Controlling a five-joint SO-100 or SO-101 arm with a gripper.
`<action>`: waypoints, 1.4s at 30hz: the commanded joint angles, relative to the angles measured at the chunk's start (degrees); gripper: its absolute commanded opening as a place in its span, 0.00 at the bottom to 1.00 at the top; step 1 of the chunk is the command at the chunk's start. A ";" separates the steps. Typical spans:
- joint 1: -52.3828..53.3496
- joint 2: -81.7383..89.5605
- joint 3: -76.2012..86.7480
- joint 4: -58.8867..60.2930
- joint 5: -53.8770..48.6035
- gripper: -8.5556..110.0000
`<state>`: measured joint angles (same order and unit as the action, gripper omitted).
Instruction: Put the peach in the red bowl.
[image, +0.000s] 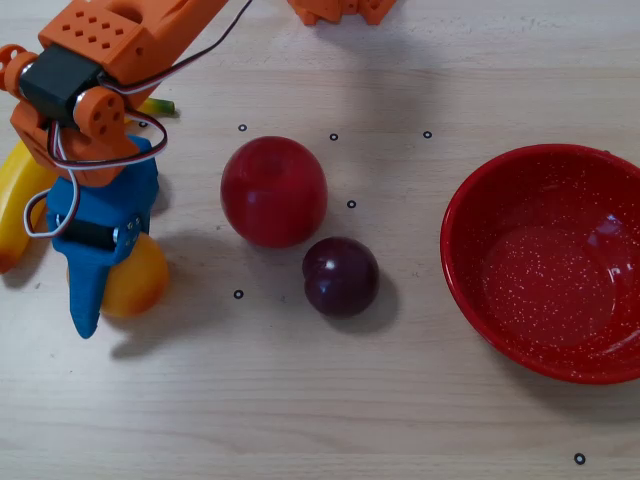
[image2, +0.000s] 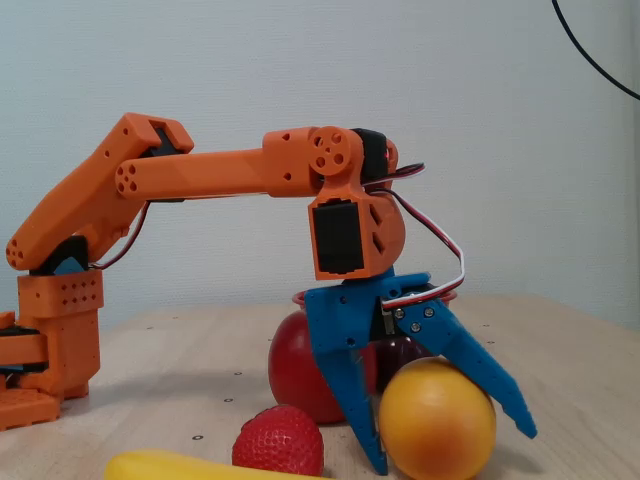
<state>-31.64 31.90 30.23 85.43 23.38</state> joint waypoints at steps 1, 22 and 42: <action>-1.76 5.36 -0.09 0.18 0.44 0.39; -1.67 10.37 -0.09 3.96 -0.97 0.07; 5.62 52.12 3.52 -0.70 -24.52 0.07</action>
<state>-30.41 74.53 33.57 88.68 1.14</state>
